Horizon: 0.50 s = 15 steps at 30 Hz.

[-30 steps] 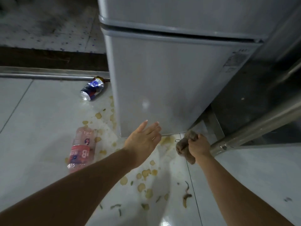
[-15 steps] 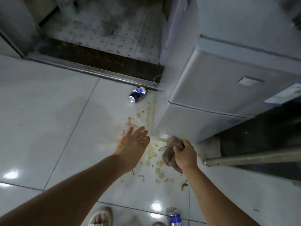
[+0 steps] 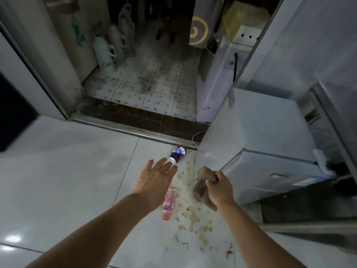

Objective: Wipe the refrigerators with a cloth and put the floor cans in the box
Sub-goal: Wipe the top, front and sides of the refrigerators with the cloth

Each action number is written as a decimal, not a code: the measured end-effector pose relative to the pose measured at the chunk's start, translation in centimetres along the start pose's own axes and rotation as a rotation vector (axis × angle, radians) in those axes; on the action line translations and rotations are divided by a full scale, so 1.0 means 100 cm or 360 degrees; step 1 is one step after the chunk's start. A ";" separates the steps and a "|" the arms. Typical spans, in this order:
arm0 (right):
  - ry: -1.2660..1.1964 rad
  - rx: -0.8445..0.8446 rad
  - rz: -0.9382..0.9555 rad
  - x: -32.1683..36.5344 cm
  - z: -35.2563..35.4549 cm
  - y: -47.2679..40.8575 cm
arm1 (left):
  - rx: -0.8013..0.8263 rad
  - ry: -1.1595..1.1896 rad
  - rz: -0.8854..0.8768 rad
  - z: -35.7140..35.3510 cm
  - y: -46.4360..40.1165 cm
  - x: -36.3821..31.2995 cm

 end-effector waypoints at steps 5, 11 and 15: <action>-0.0120 -0.0139 -0.0016 0.048 0.029 -0.019 | 0.0011 0.0073 -0.0038 0.045 -0.023 0.013; -0.0301 -0.0378 -0.0078 0.072 0.068 -0.063 | -0.0031 0.0077 -0.0181 0.096 -0.085 0.013; -0.0381 -0.0535 -0.0171 0.084 0.094 -0.104 | -0.0029 0.0033 -0.0278 0.127 -0.144 0.008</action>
Point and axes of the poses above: each hand's wrist, its own y-axis away from the middle knuckle, its own z-axis out of the back of the hand, x = y × z, the point moved 9 cm from there along -y, towards the middle knuckle, and after that the axes turned 12 degrees about z, right-handed, at the moved point
